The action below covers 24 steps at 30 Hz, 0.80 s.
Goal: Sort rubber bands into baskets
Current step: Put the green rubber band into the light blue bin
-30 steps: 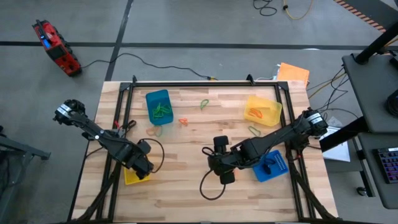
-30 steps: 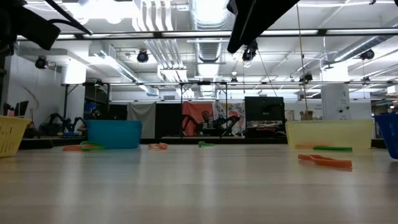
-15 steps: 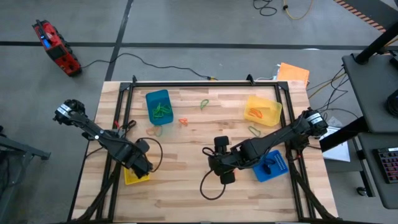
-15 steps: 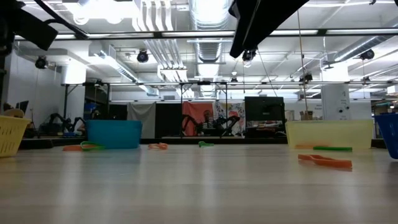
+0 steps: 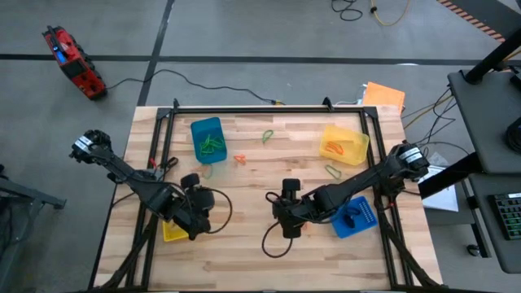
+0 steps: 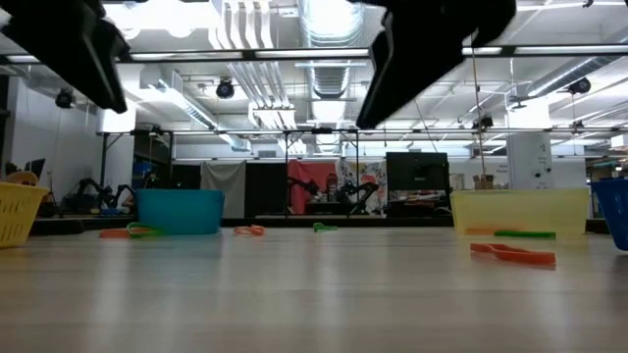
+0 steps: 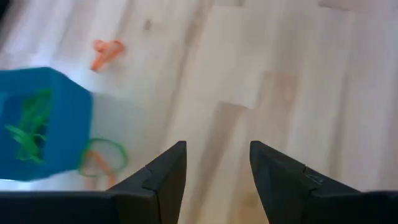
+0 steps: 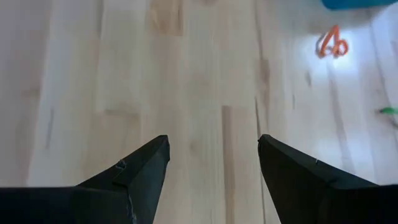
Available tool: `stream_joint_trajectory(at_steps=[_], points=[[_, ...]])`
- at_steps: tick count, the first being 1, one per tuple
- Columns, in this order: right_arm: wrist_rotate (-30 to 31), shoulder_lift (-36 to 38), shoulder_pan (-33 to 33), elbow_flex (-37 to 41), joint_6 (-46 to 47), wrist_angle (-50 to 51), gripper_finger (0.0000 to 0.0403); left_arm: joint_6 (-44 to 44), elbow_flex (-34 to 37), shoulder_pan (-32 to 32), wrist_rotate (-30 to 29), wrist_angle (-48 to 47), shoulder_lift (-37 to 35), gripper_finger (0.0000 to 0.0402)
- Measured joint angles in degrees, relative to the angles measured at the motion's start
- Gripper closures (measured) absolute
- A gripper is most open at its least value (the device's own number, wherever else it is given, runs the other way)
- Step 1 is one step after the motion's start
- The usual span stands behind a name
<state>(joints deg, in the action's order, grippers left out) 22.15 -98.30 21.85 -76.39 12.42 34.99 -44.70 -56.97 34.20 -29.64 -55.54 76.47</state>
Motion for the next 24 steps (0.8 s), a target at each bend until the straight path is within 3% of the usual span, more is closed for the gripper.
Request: stream_joint_trajectory(at_steps=[7,11,16,24], points=[[0.03,5.13,-1.40,5.27,-1.35,-1.98,0.0166,5.05,0.12,-5.07,-1.02,0.22,0.00,0.0247],[0.56,10.31,-3.09,9.55,-4.25,-8.33,0.0165,10.52,1.49,-8.62,-0.74,2.94,0.00,0.0247],[0.54,17.25,-5.70,17.37,-14.27,-19.42,0.0168,17.97,4.44,-14.91,7.73,6.84,0.00,0.0247],[0.51,27.20,-11.92,27.59,-17.55,-33.25,0.0167,19.15,6.11,-26.20,11.91,5.68,-0.17,0.0247]])
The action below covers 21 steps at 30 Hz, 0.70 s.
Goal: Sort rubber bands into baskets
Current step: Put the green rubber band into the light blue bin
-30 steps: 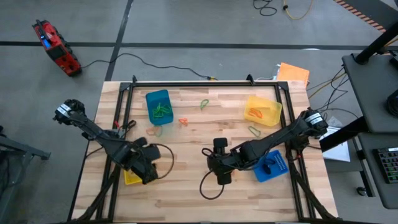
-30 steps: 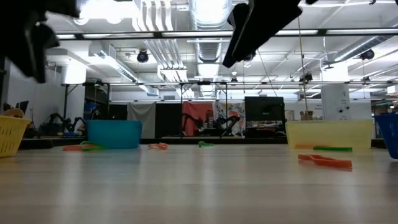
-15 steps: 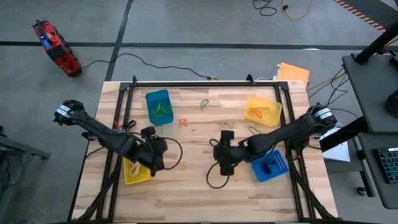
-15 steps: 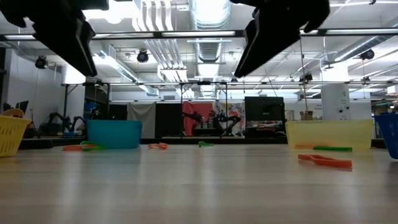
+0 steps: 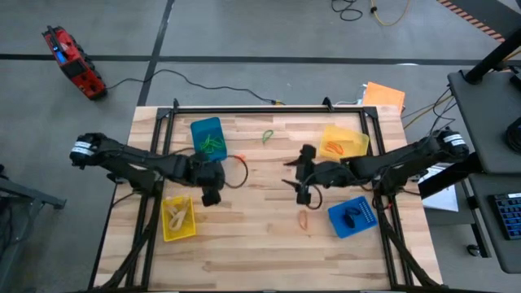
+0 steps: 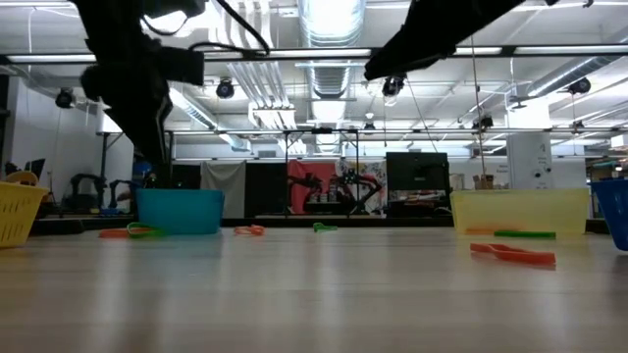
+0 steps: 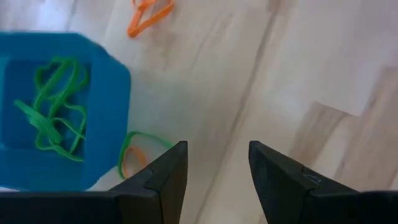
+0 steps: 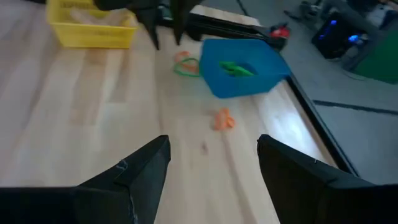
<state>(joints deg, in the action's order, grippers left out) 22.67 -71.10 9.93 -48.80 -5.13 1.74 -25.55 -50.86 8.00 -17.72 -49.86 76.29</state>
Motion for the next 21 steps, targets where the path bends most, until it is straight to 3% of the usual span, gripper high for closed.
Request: stream_joint_trajectory(at_steps=[3,8,21], points=[[0.01,1.76,-1.51,2.14,0.06,-2.31,0.0165,3.16,2.48,-3.40,2.42,3.74,0.18,0.0247],[-0.12,2.17,-1.83,2.57,-0.07,-2.50,0.0167,6.06,8.99,-3.86,3.69,9.33,0.17,0.0247],[-0.12,1.95,-1.83,2.34,-1.51,-2.87,0.0165,3.07,16.66,-3.90,-1.21,16.16,0.17,0.0247]])
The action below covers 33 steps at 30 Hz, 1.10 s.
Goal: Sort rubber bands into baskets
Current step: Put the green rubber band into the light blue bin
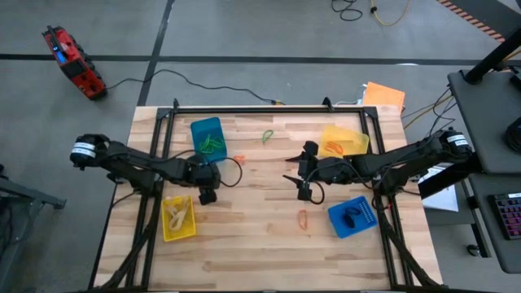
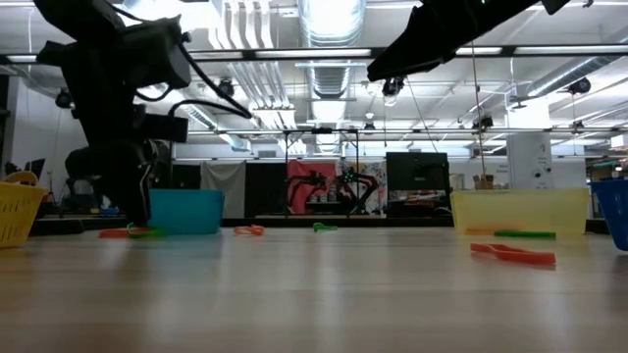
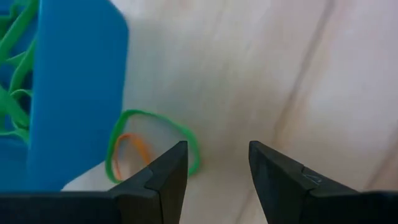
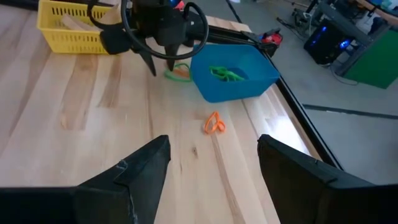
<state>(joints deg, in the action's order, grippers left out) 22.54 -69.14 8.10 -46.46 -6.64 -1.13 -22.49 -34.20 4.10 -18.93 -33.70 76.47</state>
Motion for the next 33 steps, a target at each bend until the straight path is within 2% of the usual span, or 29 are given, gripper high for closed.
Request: stream_joint_trajectory(at_steps=[13,22,29,33], points=[[-0.02,-0.02,0.00,0.00,0.77,0.00,0.0165,-1.21,4.91,0.00,-1.14,6.80,0.02,0.0256],[-0.02,-0.02,0.00,0.00,1.53,0.00,0.0165,-2.54,7.87,0.04,-0.83,11.56,-0.17,0.0310],[-0.02,-0.02,0.00,0.00,1.69,0.00,0.0165,-1.76,7.00,0.02,0.74,11.78,0.02,0.0391],[-0.02,-0.04,0.00,0.00,1.69,0.36,0.0165,-1.26,5.59,0.92,1.35,11.23,0.07,0.0398]])
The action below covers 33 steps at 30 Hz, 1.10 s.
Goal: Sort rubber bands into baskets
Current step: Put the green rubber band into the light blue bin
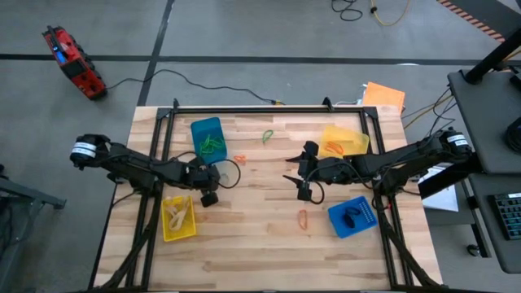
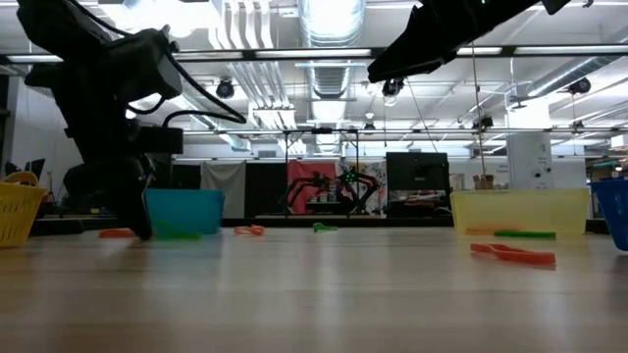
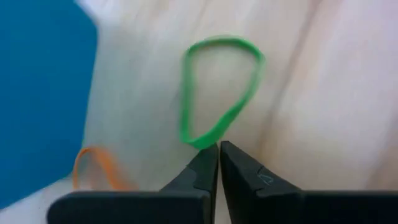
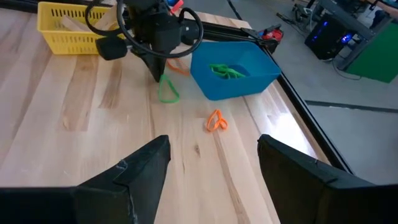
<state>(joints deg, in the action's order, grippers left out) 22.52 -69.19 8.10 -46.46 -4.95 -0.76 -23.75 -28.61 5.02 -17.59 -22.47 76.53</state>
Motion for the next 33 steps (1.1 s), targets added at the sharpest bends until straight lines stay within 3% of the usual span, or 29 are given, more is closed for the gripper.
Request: stream_joint_trajectory(at_steps=[8,19,25,33], points=[[0.00,-0.02,0.00,0.13,0.56,0.13,0.0165,6.59,-5.86,2.09,0.42,0.25,-0.07,0.0401],[0.00,-0.02,0.00,0.24,0.51,0.51,0.0165,11.39,-14.91,2.12,0.18,-6.41,-0.17,0.0402],[-0.02,-0.02,0.00,0.55,0.48,0.60,0.0165,6.62,-13.35,2.07,2.66,-6.29,-0.02,0.0387],[-0.48,-0.02,0.00,0.74,0.90,0.54,0.0165,4.57,-5.94,2.42,6.28,3.27,0.11,0.0306]])
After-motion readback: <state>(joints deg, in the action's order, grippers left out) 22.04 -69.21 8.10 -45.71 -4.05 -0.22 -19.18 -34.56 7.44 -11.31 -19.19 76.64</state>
